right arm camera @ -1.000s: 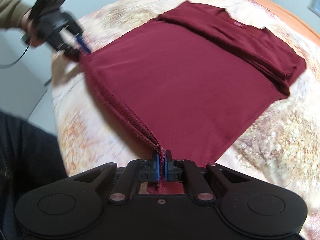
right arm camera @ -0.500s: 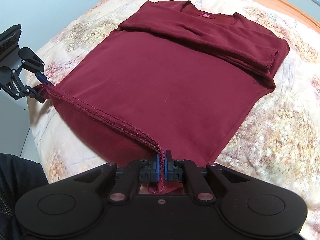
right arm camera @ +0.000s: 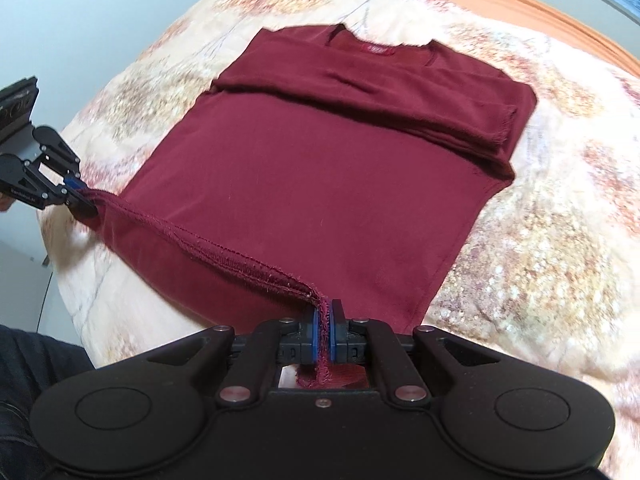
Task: Fold small clothes
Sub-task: 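Lift the hem with both tools, stretching it between them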
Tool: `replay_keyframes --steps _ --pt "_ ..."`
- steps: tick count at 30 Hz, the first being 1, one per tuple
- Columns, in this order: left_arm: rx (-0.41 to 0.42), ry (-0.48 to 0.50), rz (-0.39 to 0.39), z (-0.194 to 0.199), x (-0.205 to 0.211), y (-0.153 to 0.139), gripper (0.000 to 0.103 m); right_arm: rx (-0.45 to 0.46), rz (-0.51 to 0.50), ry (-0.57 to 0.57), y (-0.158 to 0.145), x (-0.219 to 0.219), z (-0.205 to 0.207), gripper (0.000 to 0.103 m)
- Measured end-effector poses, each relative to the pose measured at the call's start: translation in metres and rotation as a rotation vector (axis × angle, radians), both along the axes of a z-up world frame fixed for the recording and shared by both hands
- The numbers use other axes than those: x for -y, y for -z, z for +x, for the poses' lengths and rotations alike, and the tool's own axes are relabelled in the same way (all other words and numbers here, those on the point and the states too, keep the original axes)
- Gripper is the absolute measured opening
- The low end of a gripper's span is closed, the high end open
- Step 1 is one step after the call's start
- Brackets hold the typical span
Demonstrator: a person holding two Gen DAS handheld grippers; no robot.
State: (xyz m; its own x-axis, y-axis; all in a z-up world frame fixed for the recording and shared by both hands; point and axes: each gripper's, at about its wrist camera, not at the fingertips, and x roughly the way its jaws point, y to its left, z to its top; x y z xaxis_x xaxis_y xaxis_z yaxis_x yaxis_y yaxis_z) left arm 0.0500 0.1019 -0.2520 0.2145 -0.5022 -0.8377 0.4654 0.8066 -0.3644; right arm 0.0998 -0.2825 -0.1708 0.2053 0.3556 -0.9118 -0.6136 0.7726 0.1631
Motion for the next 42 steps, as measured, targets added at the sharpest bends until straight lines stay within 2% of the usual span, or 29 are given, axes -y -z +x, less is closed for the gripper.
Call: replay_keyframes --steps 7,9,13,17,19,25,31,34,35,36,37,39,42 --pt "0.014 -0.109 -0.065 0.02 -0.019 -0.008 0.011 0.03 -0.017 0.043 -0.019 -0.002 -0.014 0.004" --pt "0.019 -0.121 -0.062 0.025 -0.021 -0.011 0.011 0.04 -0.016 0.054 -0.023 -0.001 -0.017 0.004" --pt "0.044 -0.091 -0.005 0.028 -0.014 -0.02 0.011 0.053 -0.001 0.061 -0.026 0.003 -0.022 0.004" --pt "0.09 -0.029 0.078 0.011 -0.005 -0.029 0.014 0.055 0.017 0.039 -0.023 0.007 -0.023 0.004" --pt "0.091 -0.005 0.12 -0.004 0.0 -0.031 0.029 0.051 0.023 0.028 -0.02 0.009 -0.021 0.004" --pt "0.127 0.001 0.182 -0.045 0.006 -0.029 0.048 0.042 0.03 -0.005 -0.019 0.014 -0.015 0.004" --pt "0.166 0.007 0.229 -0.051 0.014 -0.006 0.048 0.034 0.015 -0.042 -0.022 0.011 -0.014 0.004" --pt "0.197 0.012 0.223 -0.042 0.021 0.003 0.048 0.032 0.004 -0.052 -0.024 0.008 -0.015 0.004" --pt "0.188 0.031 0.214 -0.037 0.023 0.006 0.045 0.032 -0.001 -0.053 -0.024 0.008 -0.015 0.004" --pt "0.161 0.062 0.189 -0.033 0.024 0.009 0.014 0.03 -0.003 -0.055 -0.025 0.007 -0.016 0.004" --pt "0.115 0.09 0.154 -0.027 0.025 0.011 0.006 0.029 -0.004 -0.057 -0.025 0.006 -0.016 0.004" --pt "0.114 0.082 0.123 -0.023 0.023 0.004 0.005 0.032 -0.003 -0.061 -0.027 0.006 -0.016 0.004" --pt "0.147 -0.009 0.061 -0.022 0.01 -0.018 0.005 0.043 0.018 -0.044 -0.029 0.01 -0.014 0.004"
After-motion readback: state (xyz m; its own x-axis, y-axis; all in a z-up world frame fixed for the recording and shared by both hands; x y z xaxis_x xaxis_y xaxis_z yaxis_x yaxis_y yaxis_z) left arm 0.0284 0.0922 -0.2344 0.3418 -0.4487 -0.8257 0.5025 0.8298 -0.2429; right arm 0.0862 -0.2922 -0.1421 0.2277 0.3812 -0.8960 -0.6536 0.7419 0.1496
